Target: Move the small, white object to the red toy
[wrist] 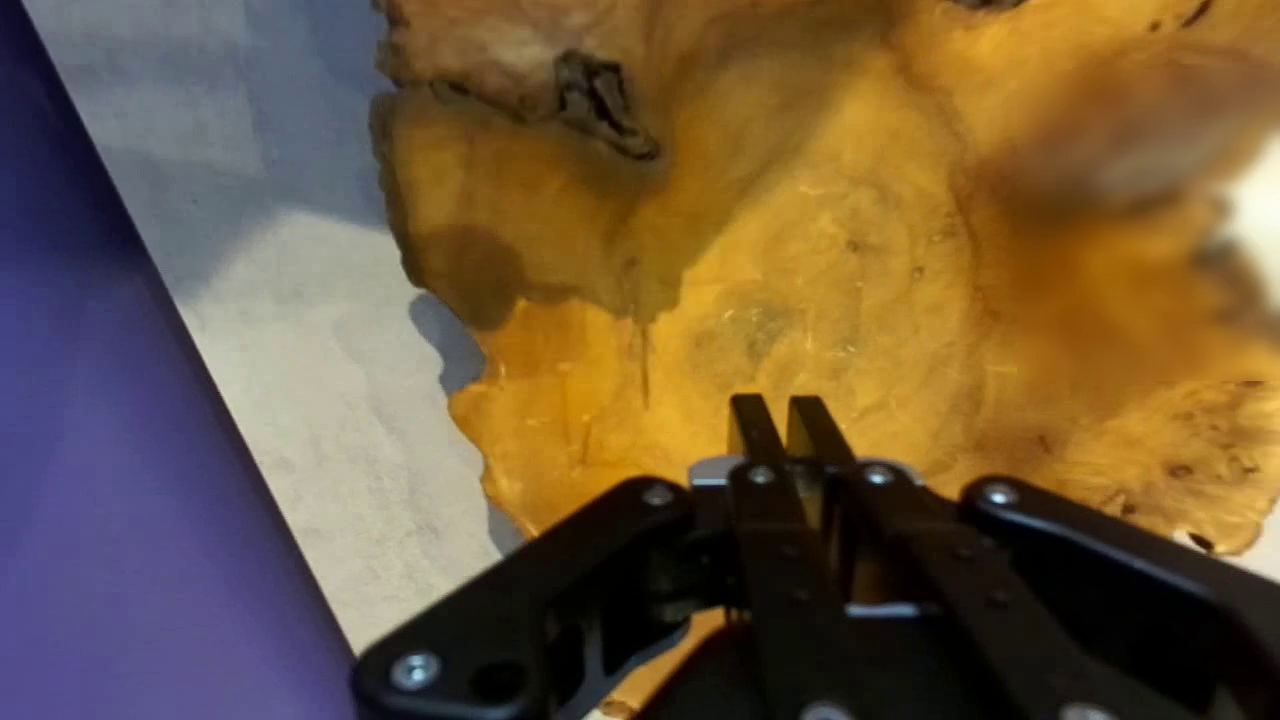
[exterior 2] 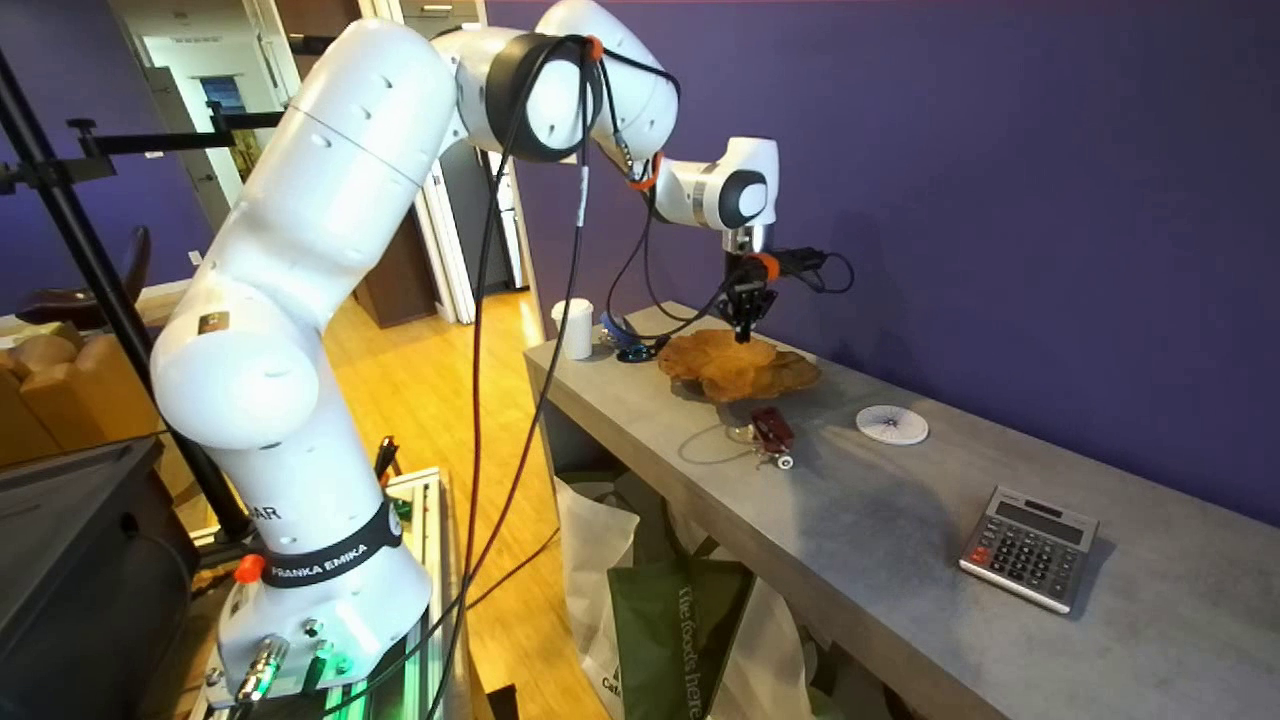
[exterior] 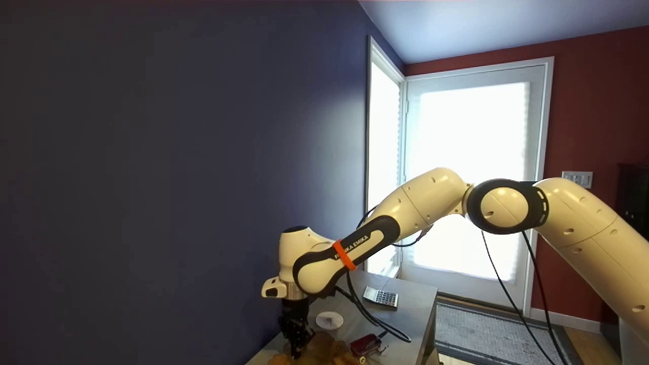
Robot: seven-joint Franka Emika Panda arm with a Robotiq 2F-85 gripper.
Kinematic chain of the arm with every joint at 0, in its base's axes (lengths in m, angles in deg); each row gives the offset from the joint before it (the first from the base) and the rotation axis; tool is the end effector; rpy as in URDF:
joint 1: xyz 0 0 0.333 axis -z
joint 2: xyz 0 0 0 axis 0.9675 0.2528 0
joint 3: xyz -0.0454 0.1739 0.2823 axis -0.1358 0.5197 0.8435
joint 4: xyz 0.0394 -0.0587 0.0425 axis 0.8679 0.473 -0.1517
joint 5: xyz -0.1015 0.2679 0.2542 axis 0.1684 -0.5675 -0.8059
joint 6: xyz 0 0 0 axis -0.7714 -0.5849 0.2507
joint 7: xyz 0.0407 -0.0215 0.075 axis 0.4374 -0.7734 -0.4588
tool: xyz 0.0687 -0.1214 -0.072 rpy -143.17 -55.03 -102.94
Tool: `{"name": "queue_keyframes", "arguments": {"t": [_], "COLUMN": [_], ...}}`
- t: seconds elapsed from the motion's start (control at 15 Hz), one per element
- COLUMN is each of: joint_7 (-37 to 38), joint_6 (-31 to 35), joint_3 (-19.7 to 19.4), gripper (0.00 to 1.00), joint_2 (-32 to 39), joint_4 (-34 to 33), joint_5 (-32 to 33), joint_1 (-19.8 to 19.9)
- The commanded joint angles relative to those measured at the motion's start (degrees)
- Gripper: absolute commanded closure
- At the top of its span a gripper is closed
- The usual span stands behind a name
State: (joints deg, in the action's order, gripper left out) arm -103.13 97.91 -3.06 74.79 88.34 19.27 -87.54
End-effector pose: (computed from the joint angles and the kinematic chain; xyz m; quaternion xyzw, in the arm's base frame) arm 0.6681 0.2782 0.2198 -0.6982 -0.7158 -0.0090 0.0115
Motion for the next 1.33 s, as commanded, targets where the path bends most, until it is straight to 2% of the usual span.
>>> {"name": "queue_keyframes", "arguments": {"t": [0.0, 0.2, 0.73, 0.8, 1.0, 1.27], "joint_7": [5.1, 7.7, 8.0, 7.8, 7.7, 7.7], "joint_6": [1.9, 6.0, 24.6, 20.0, 23.0, 23.1], "joint_3": [0.5, 0.6, 0.8, -0.2, -0.5, -0.5], "gripper": [0.98, 0.98, 0.98, 0.92, 0.92, 0.92], "joint_2": [-8.9, -14.7, -28.8, -22.7, -26.5, -27.4], "joint_4": [9.5, 17.3, 40.8, 32.3, 38.0, 38.9], "joint_5": [-5.2, -10.4, -28.3, -24.0, -26.7, -27.1], "joint_1": [4.7, 8.8, 17.9, 15.9, 16.9, 16.8]}}
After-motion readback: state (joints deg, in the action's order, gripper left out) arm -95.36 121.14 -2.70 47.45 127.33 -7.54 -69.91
